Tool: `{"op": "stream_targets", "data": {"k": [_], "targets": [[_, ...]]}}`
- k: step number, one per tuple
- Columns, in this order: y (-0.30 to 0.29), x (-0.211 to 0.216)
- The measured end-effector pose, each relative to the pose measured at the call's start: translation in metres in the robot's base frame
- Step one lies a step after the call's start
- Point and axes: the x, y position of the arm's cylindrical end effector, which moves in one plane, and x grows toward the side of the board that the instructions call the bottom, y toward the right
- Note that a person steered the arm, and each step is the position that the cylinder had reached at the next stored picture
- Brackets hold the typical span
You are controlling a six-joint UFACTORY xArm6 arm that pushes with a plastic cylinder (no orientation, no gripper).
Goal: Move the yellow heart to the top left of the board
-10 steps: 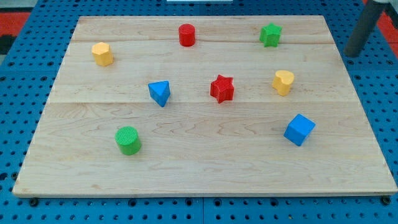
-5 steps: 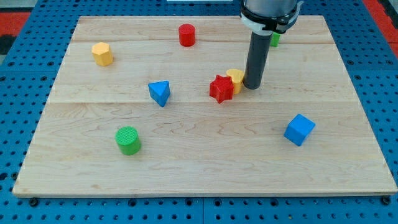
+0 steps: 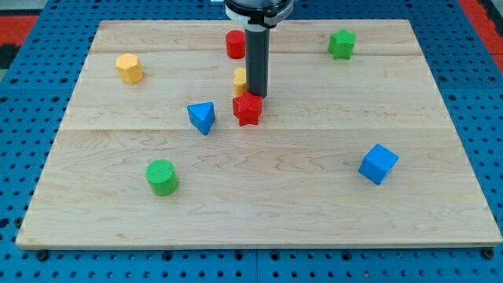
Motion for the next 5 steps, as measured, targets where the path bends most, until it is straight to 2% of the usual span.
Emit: {"op": "stream_targets", "data": {"k": [2, 4, 5], "targets": [[-0.013, -0.003], [-0.091, -0.032], [-0.122, -0.033]]}}
